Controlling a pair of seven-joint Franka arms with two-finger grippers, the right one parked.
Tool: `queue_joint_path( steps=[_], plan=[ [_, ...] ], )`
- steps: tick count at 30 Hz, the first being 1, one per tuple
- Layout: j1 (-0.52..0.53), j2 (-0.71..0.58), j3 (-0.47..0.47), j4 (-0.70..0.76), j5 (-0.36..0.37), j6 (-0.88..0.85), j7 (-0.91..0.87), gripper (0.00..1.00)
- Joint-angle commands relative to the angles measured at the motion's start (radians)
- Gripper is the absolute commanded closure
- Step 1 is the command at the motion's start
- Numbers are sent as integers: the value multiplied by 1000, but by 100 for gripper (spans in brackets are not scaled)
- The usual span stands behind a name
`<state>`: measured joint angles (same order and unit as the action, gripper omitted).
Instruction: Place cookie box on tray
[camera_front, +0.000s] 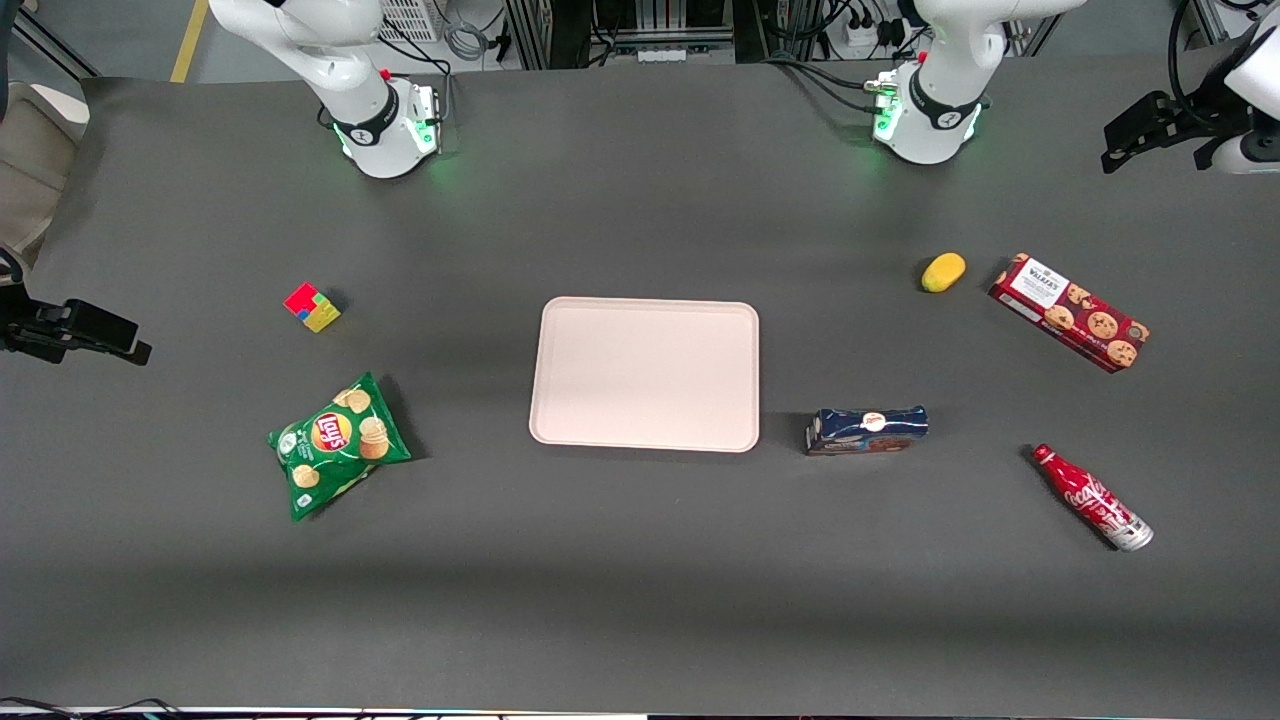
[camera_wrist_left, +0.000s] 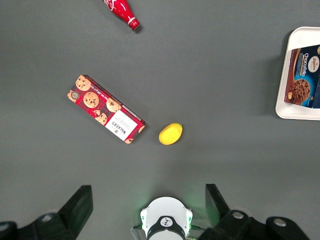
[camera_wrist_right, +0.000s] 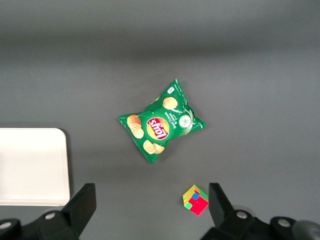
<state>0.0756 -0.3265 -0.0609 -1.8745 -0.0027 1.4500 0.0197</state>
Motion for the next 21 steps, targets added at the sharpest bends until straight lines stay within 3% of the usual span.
queue_joint_path(
  steps=[1,15,21],
  plan=[
    [-8,3,3,12,-10,-10,13,0],
    [-7,-8,1,50,-11,-120,-9,0],
    [-8,-3,-20,173,-19,-263,-214,0]
  ],
)
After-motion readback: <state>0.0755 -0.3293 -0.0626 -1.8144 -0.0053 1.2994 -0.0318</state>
